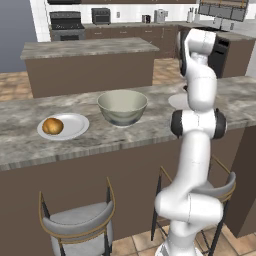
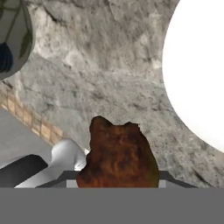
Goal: Pick the chicken drumstick and potato from their plates and place them in the bowl. Then put the bowl in the fridge.
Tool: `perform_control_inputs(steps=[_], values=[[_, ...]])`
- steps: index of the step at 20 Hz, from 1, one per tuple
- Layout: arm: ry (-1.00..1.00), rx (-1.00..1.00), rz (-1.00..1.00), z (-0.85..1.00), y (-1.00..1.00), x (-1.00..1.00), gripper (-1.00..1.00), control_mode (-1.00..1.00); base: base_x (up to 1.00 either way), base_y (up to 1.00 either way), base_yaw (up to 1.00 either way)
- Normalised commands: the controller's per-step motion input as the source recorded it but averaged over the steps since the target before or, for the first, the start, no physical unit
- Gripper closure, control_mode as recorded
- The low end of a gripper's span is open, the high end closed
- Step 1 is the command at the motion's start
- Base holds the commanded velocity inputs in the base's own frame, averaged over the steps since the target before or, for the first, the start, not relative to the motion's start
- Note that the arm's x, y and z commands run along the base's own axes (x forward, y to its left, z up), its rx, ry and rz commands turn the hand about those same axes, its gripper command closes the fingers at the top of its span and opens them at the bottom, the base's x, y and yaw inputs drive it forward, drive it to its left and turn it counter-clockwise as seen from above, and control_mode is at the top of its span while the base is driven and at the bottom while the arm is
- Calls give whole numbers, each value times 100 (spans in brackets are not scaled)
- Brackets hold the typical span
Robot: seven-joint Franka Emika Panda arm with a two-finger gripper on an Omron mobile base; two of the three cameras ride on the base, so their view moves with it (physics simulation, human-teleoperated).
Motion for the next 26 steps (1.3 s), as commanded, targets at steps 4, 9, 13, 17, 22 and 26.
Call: perform_control_inputs(steps=[4, 9, 13, 17, 22, 26], values=[[-1, 0, 0, 7, 22, -90, 100, -100, 0, 0, 0], [-14, -6, 0, 0, 30, -94, 100, -100, 0, 0, 0], [-17, -10, 0, 0, 39, -86, 100, -100, 0, 0, 0], [-13, -29, 5, 27, 58, -16, 100, -100, 0, 0, 0], [-7, -35, 6, 29, 73, -2, 100, -100, 0, 0, 0], [-9, -16, 8, 19, 73, 7, 100, -100, 0, 0, 0]])
